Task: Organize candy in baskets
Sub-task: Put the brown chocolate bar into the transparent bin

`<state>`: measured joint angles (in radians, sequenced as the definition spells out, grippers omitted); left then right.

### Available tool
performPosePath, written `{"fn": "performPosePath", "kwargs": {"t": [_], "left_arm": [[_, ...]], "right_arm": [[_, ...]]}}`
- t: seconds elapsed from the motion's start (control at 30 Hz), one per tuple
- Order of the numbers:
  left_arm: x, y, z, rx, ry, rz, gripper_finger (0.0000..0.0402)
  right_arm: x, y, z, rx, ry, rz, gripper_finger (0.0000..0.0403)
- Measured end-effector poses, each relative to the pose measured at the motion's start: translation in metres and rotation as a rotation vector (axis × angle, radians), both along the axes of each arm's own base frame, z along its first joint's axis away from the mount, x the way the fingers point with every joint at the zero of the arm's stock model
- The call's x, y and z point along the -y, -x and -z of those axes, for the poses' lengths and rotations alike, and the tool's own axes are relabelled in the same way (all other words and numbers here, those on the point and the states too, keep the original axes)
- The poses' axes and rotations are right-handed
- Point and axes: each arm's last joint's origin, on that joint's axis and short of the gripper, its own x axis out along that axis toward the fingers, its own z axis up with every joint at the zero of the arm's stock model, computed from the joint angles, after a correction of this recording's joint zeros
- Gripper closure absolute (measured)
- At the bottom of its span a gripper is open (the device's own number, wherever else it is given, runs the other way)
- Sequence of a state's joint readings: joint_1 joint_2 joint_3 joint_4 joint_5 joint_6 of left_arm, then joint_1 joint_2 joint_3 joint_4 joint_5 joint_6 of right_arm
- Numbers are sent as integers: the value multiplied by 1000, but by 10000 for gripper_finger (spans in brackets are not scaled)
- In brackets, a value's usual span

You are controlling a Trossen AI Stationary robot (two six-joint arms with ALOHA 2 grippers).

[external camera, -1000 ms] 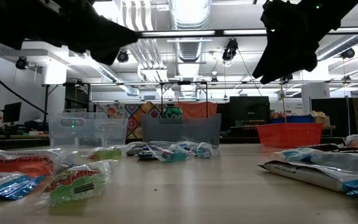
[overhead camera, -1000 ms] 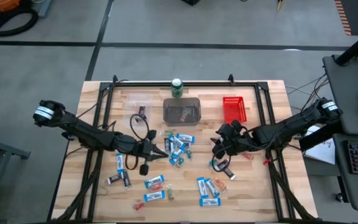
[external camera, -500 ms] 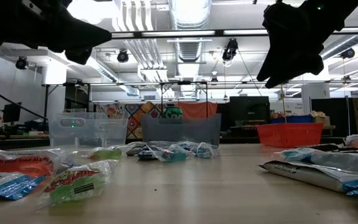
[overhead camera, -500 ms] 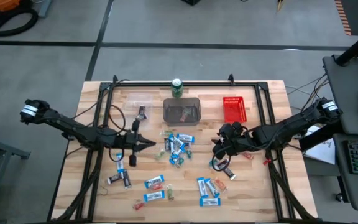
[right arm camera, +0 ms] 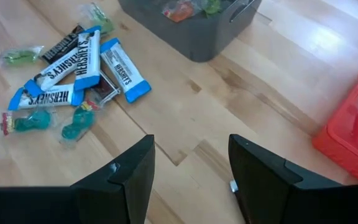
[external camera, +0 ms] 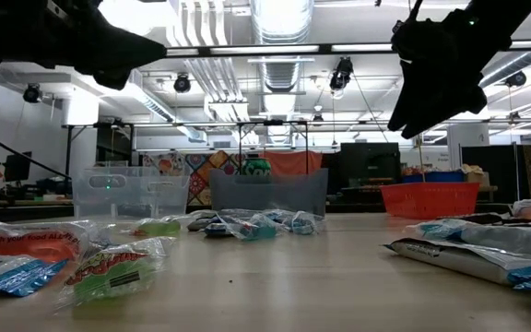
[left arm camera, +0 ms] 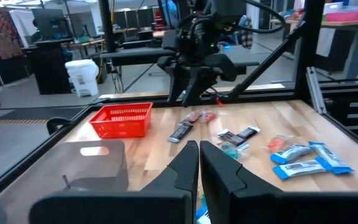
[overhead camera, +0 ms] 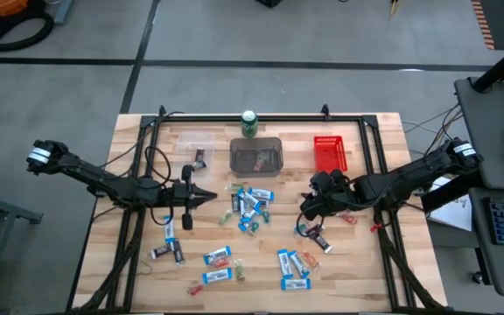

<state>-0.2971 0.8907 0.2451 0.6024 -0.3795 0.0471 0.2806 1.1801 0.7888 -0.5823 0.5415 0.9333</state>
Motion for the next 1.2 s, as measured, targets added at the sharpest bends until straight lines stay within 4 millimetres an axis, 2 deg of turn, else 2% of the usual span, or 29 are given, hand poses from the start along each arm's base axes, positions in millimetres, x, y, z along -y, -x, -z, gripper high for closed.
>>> {"fn": "performPosePath", "kwargs": {"t": [0.67, 0.83, 1.0, 1.2], "left_arm": [[0, 0, 3, -28, -9, -5, 402], [-4, 13, -2, -52, -29, -3, 402], [-9, 31, -10, 26, -45, 1, 402], [-15, 49, 3, 84, -10, 1, 402]], "right_arm": [[1, 1, 2, -12, 11, 4, 209], [1, 3, 3, -35, 12, 3, 209], [2, 7, 5, -78, 19, 8, 209], [3, 9, 6, -98, 24, 9, 209]]}}
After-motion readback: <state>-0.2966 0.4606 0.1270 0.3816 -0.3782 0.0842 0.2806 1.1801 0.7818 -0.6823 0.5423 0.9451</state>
